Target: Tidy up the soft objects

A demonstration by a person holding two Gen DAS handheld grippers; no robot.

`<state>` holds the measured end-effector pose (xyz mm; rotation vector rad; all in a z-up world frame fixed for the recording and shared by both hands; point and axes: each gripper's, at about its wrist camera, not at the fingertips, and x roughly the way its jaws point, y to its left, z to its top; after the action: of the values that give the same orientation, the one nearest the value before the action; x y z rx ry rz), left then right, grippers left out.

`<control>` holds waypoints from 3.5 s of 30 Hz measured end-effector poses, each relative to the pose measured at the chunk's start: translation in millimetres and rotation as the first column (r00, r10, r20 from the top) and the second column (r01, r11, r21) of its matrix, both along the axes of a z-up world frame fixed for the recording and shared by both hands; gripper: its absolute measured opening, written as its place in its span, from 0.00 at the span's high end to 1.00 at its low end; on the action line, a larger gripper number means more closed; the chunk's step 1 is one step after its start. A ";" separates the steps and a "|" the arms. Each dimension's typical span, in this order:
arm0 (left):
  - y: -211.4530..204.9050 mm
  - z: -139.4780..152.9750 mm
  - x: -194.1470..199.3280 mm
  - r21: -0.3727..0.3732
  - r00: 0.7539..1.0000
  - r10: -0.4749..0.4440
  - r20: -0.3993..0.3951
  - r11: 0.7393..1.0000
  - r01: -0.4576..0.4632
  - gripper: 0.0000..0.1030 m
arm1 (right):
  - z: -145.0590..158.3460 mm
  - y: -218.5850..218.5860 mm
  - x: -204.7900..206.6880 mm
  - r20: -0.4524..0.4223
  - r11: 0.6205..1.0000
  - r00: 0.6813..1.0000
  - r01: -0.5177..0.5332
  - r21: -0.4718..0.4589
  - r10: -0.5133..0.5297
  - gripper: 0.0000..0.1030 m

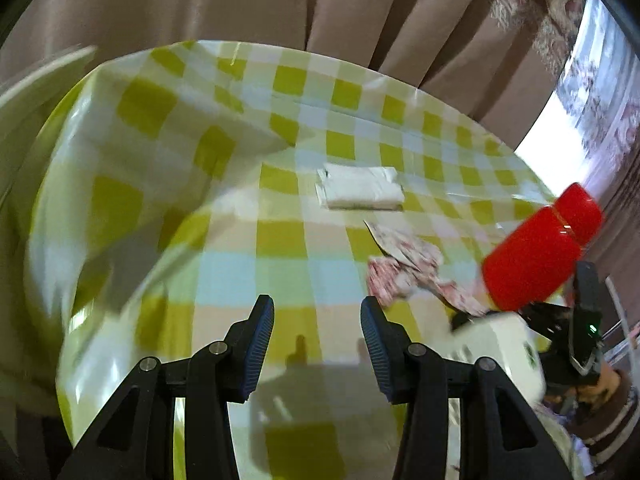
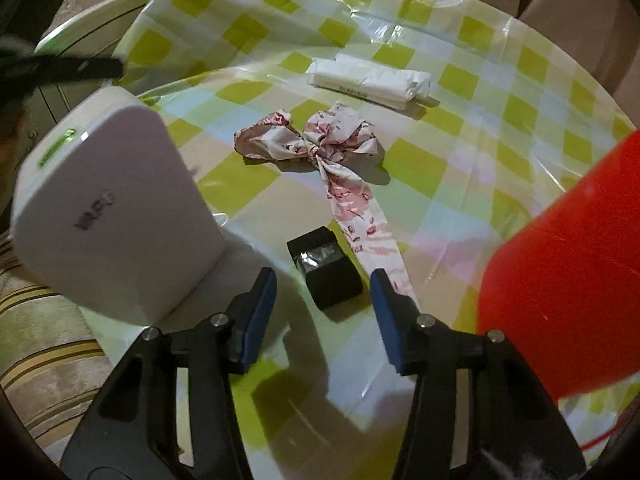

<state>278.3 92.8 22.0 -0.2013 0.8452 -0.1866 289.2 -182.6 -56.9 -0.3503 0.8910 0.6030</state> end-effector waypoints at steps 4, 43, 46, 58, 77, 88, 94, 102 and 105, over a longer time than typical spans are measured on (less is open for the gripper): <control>-16.4 0.5 43.3 0.074 0.998 -0.067 0.009 0.995 0.066 0.55 | -7.6 6.3 5.5 -0.009 1.000 1.000 -0.014 -0.019 0.014 0.63; -137.7 -77.7 257.5 0.346 0.911 -0.335 -0.241 0.847 0.403 0.35 | 19.3 -23.2 -9.3 0.022 0.987 0.993 0.116 0.113 -0.119 0.67; -132.1 -77.2 255.9 0.280 0.901 -0.343 -0.265 0.867 0.412 0.49 | 20.9 -23.6 -10.2 0.024 0.986 0.992 0.118 0.114 -0.121 0.67; -110.6 -60.9 201.6 0.253 0.893 -0.370 -0.258 0.866 0.432 0.56 | 34.0 -29.5 -21.1 0.048 0.982 0.987 0.149 0.118 -0.155 0.67; -38.0 -2.8 48.3 0.128 0.981 -0.155 -0.118 0.977 0.170 0.56 | 72.3 -76.8 -75.7 0.060 0.947 0.952 0.290 0.136 -0.300 0.67; -41.7 44.5 -43.2 0.198 1.000 -0.002 0.001 0.980 0.002 0.56 | 95.7 -99.7 -124.2 0.089 0.934 0.937 0.321 0.158 -0.337 0.67; -60.9 58.5 -86.6 0.195 0.999 -0.027 0.045 0.981 0.018 0.56 | 105.0 -111.7 -149.5 0.107 0.927 0.928 0.336 0.166 -0.356 0.67; -105.9 68.5 -128.1 0.193 0.992 -0.105 0.074 0.977 0.089 0.56 | 113.1 -139.1 -185.7 0.128 0.910 0.906 0.380 0.168 -0.403 0.67; -125.0 69.0 -140.0 0.185 0.987 -0.141 0.076 0.975 0.125 0.56 | 113.0 -151.6 -198.3 0.129 0.899 0.895 0.405 0.167 -0.427 0.67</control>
<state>138.3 -32.2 91.0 0.0334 0.7826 -0.2418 90.9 -334.2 56.2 -0.0745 0.7327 0.2291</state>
